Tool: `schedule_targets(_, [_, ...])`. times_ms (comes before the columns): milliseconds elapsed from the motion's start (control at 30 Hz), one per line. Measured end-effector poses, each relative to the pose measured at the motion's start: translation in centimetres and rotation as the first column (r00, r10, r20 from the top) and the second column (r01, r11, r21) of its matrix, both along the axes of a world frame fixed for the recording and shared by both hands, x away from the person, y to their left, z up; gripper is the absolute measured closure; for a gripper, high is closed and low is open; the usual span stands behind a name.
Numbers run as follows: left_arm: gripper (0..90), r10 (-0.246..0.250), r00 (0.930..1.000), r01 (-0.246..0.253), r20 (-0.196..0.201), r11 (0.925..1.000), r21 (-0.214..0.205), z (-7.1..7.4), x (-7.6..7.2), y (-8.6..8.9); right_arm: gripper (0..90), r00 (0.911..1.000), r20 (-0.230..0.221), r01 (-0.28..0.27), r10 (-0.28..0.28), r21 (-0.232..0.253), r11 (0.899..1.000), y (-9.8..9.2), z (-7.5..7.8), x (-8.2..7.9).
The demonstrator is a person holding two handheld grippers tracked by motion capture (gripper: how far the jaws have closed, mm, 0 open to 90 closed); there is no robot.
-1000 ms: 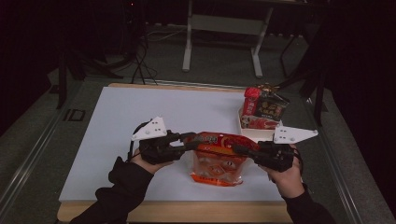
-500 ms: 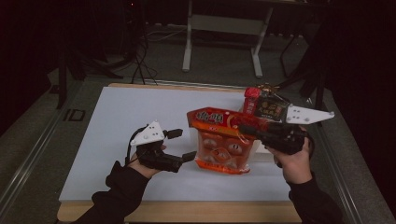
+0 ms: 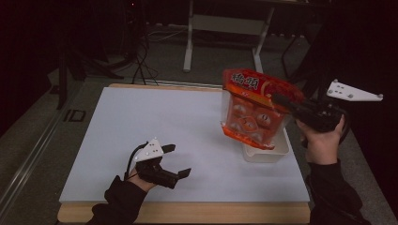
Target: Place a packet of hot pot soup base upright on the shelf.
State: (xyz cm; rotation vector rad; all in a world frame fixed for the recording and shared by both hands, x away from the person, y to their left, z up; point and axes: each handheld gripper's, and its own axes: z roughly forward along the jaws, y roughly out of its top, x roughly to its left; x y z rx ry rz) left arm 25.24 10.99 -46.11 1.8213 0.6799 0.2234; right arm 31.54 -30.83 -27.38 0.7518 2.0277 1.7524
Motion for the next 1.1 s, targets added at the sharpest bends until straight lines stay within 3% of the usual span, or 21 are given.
schedule_targets(133, [1.9,0.008,0.9997,-0.008,-0.021,0.9999,-0.008,-0.8,-0.3,0.5,90.0,0.9976,-0.008,0.069,-0.069,-0.013,0.998,-1.7,-0.8,0.7])
schedule_targets(433, [1.9,0.013,0.9988,-0.014,-0.047,0.9998,-0.013,-2.1,-0.7,0.7,90.0,0.9893,-0.047,0.137,-0.138,-0.028,0.99,-4.0,-3.3,2.5])
schedule_targets(600, [1.9,0.014,0.9985,-0.015,-0.054,0.9996,-0.023,-2.5,-0.7,0.8,90.0,0.9852,-0.074,0.153,-0.154,-0.018,0.988,-4.7,-4.8,3.3])
schedule_targets(833, [1.9,0.019,0.9972,-0.02,-0.073,0.9997,-0.017,-3.2,-0.5,0.8,90.0,0.9764,-0.15,0.155,-0.155,-0.015,0.988,-5.2,-7.1,4.2])
schedule_targets(967, [1.9,0.024,0.9967,-0.025,-0.078,0.9996,-0.012,-3.4,-0.4,1.0,90.0,0.9661,-0.203,0.161,-0.16,-0.008,0.987,-5.7,-9.2,4.6])
schedule_targets(1100, [1.9,0.029,0.9954,-0.03,-0.092,0.9995,-0.01,-3.8,-0.4,1.0,90.0,0.9576,-0.221,0.189,-0.185,-0.003,0.982,-6.6,-10.9,4.4])
